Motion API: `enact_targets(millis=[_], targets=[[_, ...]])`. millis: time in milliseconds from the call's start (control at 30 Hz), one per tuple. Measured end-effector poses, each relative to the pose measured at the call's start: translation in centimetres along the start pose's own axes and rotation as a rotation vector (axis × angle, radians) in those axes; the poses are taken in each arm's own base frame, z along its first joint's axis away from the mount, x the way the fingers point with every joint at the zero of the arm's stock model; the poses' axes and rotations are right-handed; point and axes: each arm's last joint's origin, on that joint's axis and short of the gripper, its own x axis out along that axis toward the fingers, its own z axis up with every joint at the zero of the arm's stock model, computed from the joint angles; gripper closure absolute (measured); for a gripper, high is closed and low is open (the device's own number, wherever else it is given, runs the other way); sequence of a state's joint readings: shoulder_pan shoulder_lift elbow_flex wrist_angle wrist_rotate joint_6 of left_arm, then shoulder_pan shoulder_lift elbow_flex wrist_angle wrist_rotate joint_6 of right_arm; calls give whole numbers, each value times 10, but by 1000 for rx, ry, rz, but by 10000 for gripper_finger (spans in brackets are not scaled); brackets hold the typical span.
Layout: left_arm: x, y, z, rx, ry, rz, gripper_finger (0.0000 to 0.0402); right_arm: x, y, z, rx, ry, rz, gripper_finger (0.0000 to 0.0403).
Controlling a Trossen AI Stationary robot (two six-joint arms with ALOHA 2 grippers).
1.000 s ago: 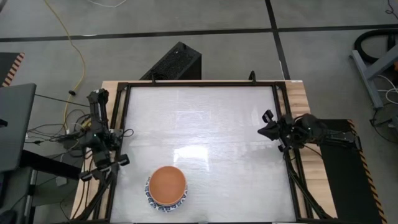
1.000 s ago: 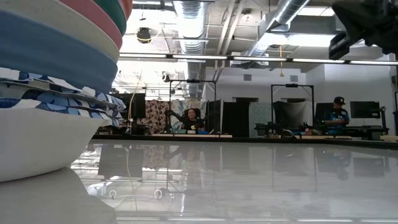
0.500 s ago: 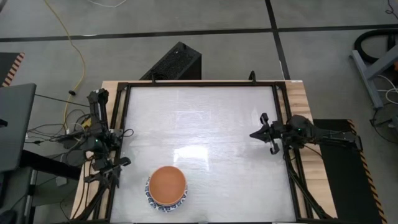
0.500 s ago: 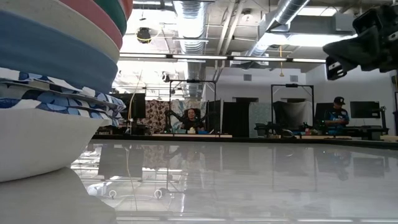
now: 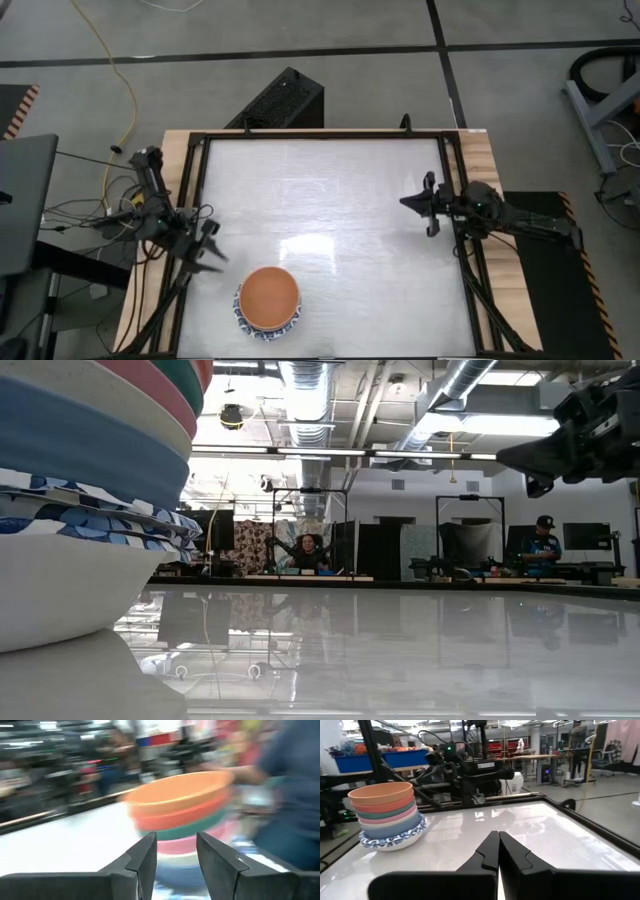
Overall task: Nest bowls inside each other
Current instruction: Return to Home Position
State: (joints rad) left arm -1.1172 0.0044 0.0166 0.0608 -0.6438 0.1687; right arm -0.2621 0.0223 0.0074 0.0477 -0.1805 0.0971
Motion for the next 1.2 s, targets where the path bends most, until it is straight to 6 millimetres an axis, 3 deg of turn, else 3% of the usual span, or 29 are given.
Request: enact_targets(millis=[133, 333, 900, 1200], targets=[[2, 9, -2, 36, 33, 184, 272, 0, -2, 0, -1, -1, -23, 378], [5, 15, -2, 65, 41, 236, 272, -1, -4, 0, -16, -2, -37, 378], [11, 44, -9, -17, 103, 14, 272, -1, -5, 1, -23, -11, -47, 378], [6, 67, -11, -13, 153, 246, 272, -1, -5, 0, -27, -5, -63, 378]])
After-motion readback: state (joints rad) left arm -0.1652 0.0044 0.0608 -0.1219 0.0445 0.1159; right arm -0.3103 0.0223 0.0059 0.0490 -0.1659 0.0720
